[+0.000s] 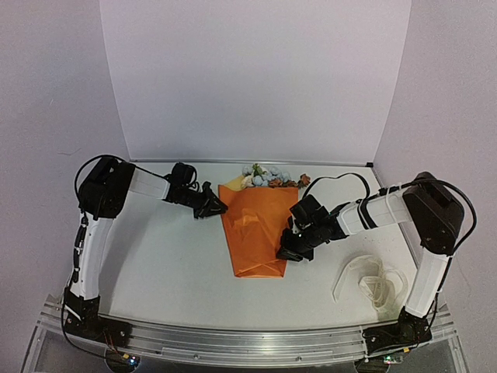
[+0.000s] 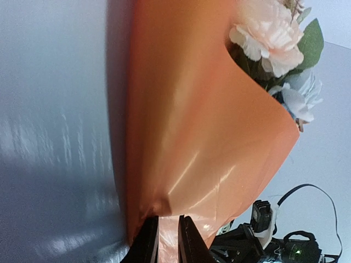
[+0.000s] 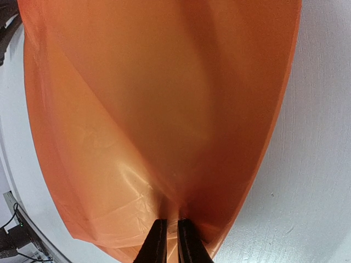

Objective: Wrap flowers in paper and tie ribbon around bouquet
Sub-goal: Press the fold line on the folded wrapping paper, then pick up the ribbon from the corner of the board.

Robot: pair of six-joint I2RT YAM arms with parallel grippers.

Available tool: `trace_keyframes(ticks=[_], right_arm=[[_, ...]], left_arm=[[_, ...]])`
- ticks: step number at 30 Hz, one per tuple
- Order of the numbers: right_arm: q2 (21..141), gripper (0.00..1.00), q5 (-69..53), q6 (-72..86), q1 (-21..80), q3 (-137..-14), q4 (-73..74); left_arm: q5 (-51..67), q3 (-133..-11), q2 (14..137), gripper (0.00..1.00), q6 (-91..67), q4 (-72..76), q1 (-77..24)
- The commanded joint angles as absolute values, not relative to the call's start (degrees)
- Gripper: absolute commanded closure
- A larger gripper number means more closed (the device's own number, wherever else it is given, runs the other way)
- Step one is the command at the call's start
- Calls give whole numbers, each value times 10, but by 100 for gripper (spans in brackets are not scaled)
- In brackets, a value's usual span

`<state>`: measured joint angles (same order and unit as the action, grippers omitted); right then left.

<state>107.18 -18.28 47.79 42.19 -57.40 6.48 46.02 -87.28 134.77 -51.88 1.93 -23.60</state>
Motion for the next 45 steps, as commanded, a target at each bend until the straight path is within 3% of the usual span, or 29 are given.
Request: trace_keyframes(ticks=[1, 15, 22, 26, 36, 45], right_arm=[[1077, 90, -173, 468, 423, -562, 87], [1080, 90, -184, 474, 423, -574, 91], [1058, 87, -194, 486, 423, -611, 112], [1032, 80, -194, 486, 422, -627, 128], [965, 57, -174, 502, 420, -605, 140], [918, 44, -136, 475, 410, -594, 179]], left_arm=[[445, -940, 1397, 84, -499, -33, -204], [491, -1164, 1512, 82, -519, -55, -151], [501, -1227, 1498, 79, -515, -79, -149], [488, -1177, 1437, 75, -507, -78, -149], [422, -911, 1240, 70, -481, -50, -180], [369, -782, 1170, 77, -477, -34, -277]])
